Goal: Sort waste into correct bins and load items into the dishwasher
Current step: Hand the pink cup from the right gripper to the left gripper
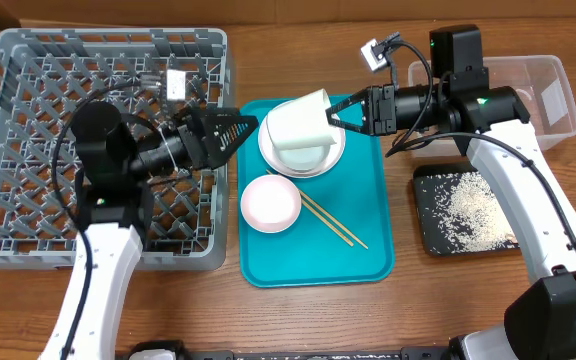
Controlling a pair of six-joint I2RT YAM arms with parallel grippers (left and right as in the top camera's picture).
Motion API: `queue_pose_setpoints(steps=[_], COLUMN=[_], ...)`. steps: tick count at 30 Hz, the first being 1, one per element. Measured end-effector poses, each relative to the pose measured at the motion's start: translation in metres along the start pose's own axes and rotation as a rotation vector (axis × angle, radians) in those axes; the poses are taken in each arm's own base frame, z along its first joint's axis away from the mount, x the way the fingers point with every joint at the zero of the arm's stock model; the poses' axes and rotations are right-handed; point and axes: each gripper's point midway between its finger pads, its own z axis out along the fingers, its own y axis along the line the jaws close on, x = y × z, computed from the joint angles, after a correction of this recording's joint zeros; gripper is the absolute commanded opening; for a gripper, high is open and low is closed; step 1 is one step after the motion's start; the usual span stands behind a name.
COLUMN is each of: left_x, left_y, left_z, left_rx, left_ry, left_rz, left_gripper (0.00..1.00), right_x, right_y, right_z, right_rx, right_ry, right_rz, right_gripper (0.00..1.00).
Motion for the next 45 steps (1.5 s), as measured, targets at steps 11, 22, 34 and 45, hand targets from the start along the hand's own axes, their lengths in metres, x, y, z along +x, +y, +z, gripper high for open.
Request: queue_pose_setpoints(steps=[11, 22, 34, 45], left_x=[0.029, 0.032, 0.033, 0.034], left_y=[-0.052, -0.064, -0.070, -0.063], left_z=[0.020, 0.036, 0.050, 0.051], left_rx=[0.258, 0.277, 0.274, 0.254], left_ry=[0.206, 0.188, 0.159, 0.150], left_rz=[-0.016, 0.015, 0.018, 0.069], left_gripper=[1.00, 1.00, 0.80, 0.27], right_x=[-0.005, -0.002, 0.006, 0.004], right_y=[0.007, 0.014, 0.029, 0.024], right_z=[0.000, 0.002, 0.025, 0.024], right_rx=[-0.032, -0.070, -0.115, -0.090], right_ry=[-0.006, 0.010, 0.059, 0.047], right_rz=[-0.064, -0.071, -0.129, -0.134], right_gripper=[0.04, 0.04, 0.04, 0.04])
